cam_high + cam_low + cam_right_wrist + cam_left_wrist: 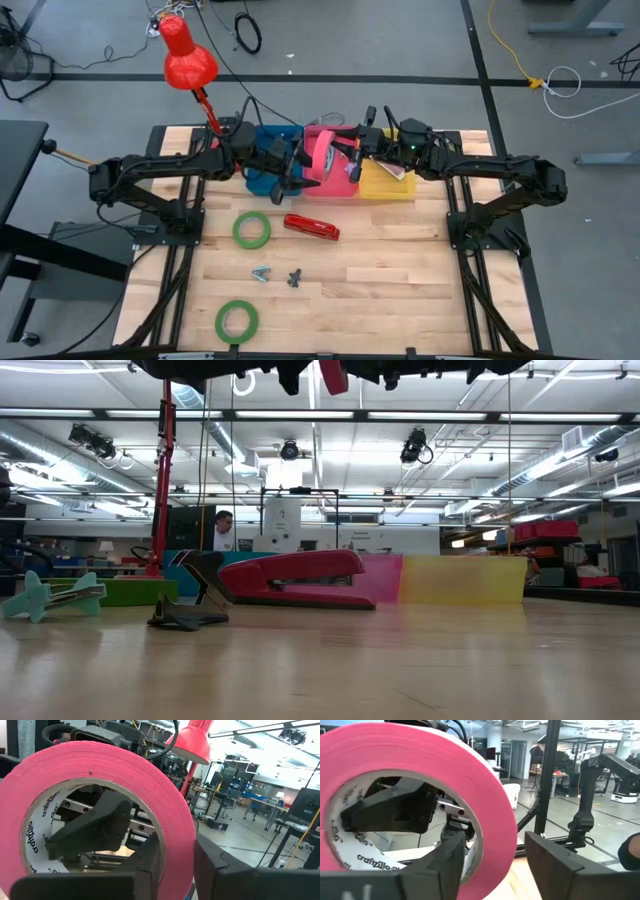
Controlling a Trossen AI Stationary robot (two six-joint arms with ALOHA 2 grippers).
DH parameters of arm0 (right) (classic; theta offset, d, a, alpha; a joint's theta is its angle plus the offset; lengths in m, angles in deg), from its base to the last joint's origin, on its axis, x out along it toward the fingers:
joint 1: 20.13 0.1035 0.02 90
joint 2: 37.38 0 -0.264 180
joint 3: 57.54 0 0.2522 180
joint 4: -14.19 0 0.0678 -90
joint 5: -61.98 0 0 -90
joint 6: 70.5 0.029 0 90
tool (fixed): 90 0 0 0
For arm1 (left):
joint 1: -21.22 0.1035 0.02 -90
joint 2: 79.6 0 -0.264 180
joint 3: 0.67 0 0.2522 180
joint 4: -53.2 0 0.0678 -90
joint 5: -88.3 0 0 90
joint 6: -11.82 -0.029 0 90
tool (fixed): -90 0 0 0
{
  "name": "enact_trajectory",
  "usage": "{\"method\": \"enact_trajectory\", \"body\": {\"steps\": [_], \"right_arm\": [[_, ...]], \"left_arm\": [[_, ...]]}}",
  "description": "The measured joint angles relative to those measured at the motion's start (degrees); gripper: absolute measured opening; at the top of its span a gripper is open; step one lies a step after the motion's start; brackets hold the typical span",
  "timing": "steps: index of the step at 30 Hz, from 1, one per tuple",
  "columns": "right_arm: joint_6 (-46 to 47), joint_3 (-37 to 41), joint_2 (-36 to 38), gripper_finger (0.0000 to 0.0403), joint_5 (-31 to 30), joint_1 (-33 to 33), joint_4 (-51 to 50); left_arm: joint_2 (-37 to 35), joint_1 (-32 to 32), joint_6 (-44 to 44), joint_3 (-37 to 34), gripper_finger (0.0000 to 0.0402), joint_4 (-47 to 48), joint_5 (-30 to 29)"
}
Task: Pick and place Stapler, Stapler remover, tape
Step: Put the pink tape into the blue bin
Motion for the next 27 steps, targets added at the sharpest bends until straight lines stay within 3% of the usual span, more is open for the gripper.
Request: {"method": "enact_trajectory", "body": {"steps": [13, 21, 27], "right_arm": [[0.2, 0.0, 0.0, 0.0078, 0.0, 0.0, -0.3], [0.2, 0.0, 0.0, 0.0079, 0.0, 0.0, -0.4], [0.5, 0.0, 0.0, 0.0107, 0.0, 0.0, -0.5]], "left_arm": [[0.0, -0.3, -1.7, 0.0, 0.0120, 0.0, 0.0], [0.0, -0.3, -2.4, 0.0, 0.0113, 0.0, 0.0], [-0.1, -0.3, -2.5, 0.0, 0.0108, -0.1, 0.0]]}}
